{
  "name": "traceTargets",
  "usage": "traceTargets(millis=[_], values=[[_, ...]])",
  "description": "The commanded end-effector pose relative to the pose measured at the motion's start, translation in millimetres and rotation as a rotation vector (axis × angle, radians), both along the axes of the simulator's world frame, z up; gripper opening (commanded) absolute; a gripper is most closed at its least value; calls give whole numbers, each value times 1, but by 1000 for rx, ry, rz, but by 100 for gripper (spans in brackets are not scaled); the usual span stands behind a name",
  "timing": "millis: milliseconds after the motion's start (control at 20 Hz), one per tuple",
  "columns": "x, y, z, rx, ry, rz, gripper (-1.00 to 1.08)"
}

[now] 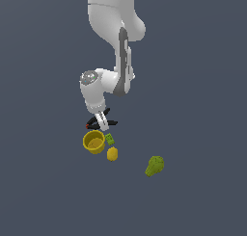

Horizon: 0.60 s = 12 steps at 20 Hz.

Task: Pick up a designated object from a clutter of objects.

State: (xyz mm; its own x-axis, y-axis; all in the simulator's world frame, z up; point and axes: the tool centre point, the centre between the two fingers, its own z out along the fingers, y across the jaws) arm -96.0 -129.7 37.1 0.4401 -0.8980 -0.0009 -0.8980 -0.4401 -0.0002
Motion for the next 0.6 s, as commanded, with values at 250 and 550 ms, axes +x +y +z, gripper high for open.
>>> traceTargets(millis=[250,550], values=[[19,26,38,-1,-2,0,-100],[41,59,84,-4,-1,-1,-100]])
